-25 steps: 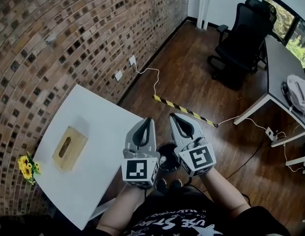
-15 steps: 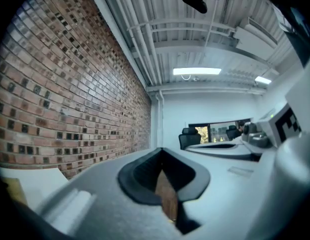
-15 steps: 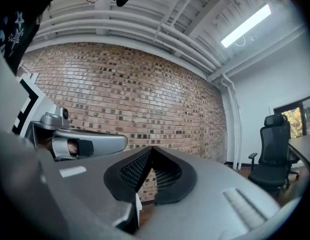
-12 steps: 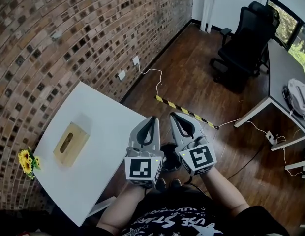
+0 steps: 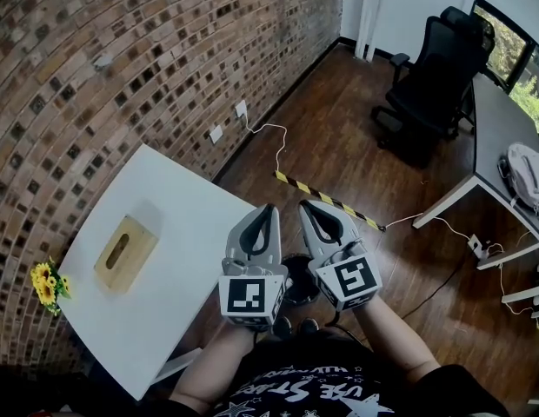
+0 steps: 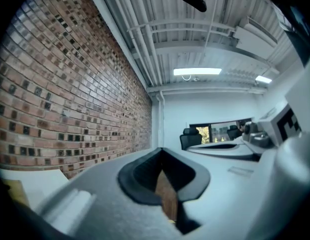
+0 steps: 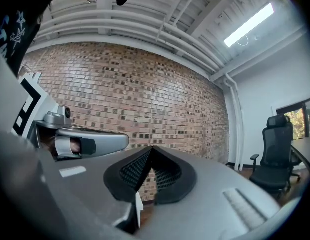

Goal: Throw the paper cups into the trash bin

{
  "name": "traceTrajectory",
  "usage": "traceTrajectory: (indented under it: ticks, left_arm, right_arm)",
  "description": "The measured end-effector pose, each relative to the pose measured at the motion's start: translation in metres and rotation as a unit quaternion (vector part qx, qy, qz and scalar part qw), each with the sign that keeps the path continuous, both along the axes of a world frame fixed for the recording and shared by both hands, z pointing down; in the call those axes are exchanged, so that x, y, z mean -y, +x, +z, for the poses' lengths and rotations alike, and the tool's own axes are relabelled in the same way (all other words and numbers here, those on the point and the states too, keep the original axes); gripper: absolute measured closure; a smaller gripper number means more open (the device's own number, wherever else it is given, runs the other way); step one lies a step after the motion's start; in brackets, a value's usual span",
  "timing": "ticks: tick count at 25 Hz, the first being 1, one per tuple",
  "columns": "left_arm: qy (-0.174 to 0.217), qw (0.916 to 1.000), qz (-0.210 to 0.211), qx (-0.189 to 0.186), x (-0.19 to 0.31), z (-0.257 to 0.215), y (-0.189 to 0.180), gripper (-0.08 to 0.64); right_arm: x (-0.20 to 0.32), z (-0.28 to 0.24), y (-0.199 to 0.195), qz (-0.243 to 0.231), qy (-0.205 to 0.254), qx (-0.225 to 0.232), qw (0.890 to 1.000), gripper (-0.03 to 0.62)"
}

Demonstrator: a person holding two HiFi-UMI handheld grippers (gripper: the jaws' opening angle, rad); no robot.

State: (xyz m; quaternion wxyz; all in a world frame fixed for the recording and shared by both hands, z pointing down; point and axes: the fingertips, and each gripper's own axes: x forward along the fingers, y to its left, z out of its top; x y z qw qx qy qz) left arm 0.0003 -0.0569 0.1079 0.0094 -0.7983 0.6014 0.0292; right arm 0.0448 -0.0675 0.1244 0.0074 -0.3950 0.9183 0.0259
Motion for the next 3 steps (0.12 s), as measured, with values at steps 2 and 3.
traceTrajectory:
  ticks: [2, 3]
  left_arm:
    - [0.001, 1.0, -0.001, 0.0, 0.0005, 0.0005, -0.001, 0.555]
    - [0.002, 1.0, -0.001, 0.0, 0.0008, 0.0008, -0.0013, 0.555]
  right_arm:
    - [0.0, 0.0002, -0.001, -0.001, 0.0, 0.0, 1.0, 0.584]
    - [0.0001, 0.0003, -0.0014, -0.001, 0.001, 0.0, 1.0, 0.584]
